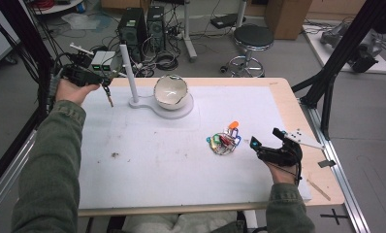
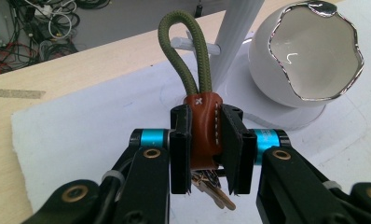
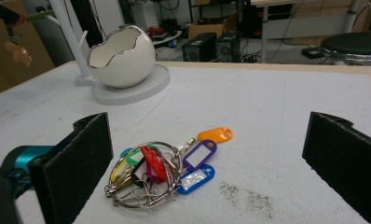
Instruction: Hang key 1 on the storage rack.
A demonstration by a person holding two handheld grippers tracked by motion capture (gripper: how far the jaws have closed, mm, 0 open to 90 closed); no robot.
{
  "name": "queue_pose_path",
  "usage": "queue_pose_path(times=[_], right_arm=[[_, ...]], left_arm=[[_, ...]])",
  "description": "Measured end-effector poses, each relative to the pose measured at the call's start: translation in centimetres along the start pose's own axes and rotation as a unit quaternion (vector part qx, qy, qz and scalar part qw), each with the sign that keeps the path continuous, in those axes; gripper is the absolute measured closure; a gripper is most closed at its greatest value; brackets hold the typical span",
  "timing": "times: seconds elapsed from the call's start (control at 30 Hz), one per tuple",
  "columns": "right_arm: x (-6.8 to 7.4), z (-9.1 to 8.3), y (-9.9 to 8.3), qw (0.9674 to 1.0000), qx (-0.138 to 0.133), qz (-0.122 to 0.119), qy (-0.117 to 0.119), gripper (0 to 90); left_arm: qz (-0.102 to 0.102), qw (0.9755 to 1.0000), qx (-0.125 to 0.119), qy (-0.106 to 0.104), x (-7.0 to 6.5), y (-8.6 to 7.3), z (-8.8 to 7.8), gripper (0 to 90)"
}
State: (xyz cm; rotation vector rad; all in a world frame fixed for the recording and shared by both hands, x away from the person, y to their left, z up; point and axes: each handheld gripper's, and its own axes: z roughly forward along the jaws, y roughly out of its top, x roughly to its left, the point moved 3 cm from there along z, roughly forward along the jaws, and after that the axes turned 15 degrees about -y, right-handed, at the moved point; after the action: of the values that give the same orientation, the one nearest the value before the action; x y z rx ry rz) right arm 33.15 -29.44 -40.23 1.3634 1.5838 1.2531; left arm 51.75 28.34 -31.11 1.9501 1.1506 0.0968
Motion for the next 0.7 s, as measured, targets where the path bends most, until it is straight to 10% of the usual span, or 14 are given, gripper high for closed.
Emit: queue_pose_path(times=[0.7], right_arm=[[0.1,0.1,0.0,1.0,0.001,-0.001,0.001,0.8]], left_arm=[[0.006,0.9999,0.01,-0.012,-0.4,-0.8,2.1,74.2]])
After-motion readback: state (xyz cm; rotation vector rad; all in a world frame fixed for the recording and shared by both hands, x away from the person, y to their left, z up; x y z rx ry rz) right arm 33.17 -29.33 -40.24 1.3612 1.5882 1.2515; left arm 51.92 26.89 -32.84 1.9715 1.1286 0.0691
